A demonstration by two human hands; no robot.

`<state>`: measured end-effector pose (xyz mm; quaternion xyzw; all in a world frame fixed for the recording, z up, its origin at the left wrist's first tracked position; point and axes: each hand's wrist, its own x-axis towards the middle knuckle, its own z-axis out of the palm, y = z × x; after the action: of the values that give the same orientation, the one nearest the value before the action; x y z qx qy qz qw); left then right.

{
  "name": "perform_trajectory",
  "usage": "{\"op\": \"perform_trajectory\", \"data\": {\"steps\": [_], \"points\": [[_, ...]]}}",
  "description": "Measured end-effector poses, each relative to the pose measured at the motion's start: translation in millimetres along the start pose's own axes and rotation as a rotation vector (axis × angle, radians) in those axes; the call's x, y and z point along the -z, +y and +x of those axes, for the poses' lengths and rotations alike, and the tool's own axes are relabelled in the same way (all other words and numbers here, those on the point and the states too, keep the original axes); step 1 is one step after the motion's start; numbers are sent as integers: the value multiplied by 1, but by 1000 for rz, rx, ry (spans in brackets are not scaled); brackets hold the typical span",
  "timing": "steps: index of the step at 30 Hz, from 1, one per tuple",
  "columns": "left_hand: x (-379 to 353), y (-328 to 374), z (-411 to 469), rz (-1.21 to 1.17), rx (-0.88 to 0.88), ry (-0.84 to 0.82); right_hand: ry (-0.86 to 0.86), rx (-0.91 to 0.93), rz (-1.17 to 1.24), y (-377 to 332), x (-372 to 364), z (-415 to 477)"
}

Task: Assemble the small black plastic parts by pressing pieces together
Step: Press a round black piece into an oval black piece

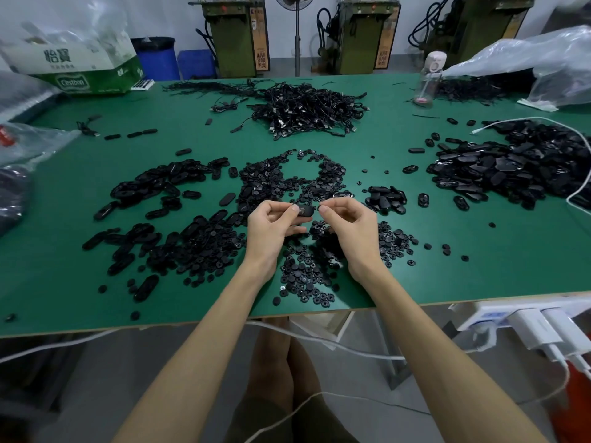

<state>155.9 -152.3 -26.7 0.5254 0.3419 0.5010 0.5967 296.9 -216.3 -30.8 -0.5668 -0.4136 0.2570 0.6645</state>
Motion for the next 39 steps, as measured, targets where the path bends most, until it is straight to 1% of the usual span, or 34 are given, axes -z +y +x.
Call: {"op": "perform_trajectory", "data": {"steps": [4,8,16,21,32,39], "points": [[0,0,0,-20,17,2,-8,4,-2,0,0,0],[-1,1,-2,-30,32,-9,-6,12,-57,1,-1,0],[0,3,-3,-19,46,-105,-1,13,-79,1,-2,0],[1,2,-3,4,38,-134,7,8,-96,-1,-2,-1],[1,0,-1,20,27,-131,25,-4,-132,-2,-3,-1],[2,-1,-1,12,16,-117,2,15,-195,-4,-4,-3]]}}
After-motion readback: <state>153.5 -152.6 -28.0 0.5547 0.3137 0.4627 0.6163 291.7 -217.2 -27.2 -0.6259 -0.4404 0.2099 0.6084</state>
